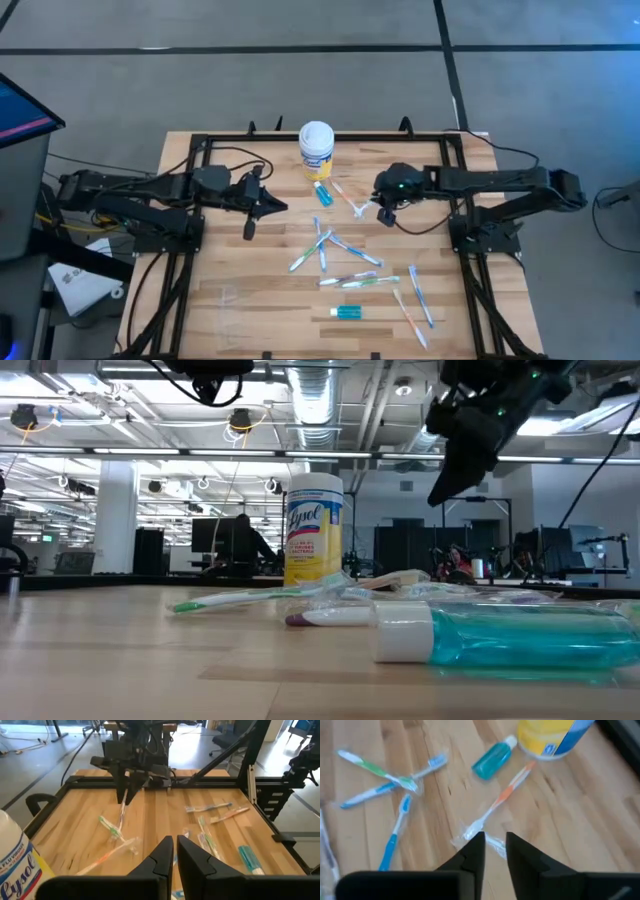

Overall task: Pick & Place toothbrushing station
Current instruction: Put the top orange toothbrush into the transparent organizer

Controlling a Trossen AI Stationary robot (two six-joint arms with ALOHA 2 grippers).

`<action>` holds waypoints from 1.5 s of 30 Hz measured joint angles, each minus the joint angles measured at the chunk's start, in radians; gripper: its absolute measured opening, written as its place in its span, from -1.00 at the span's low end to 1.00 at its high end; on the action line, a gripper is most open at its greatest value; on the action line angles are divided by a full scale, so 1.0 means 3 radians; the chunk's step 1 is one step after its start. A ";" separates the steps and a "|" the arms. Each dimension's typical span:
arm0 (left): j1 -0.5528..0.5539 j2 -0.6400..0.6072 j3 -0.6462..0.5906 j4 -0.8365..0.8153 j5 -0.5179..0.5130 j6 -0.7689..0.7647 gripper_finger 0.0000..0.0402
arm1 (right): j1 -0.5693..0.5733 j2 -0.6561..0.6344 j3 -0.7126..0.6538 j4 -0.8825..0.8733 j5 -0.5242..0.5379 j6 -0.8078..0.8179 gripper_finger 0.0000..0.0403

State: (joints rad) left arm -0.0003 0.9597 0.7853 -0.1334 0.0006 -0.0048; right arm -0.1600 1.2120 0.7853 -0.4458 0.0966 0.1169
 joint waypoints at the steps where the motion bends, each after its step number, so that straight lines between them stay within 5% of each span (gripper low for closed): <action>1: 0.0000 0.0008 0.0000 0.0005 0.0000 0.0000 -0.92 | 0.0000 0.0060 0.0000 0.0026 -0.0051 -0.0001 -0.56; 6: -0.0001 0.0019 0.0000 0.0010 0.0000 0.0000 -0.92 | 0.0000 0.0334 0.0002 0.0141 -0.0335 0.0036 -0.30; 17: -0.0001 0.0016 0.0000 0.0026 0.0000 -0.0001 -0.92 | 0.0000 0.0824 0.0003 0.0177 -0.0335 0.0202 0.18; 39: 0.0000 0.0015 0.0000 0.0055 0.0000 -0.0001 -0.92 | 0.0006 0.1217 0.0003 0.0480 -0.0334 0.0311 0.18; 45: 0.0000 0.0015 0.0000 0.0055 0.0000 -0.0001 -0.92 | 0.0003 0.1217 0.0003 0.0478 -0.0334 0.0338 -0.06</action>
State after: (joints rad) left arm -0.0003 0.9642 0.7853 -0.1169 0.0006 -0.0051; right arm -0.1593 1.5772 0.7860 -0.3023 -0.0037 0.2184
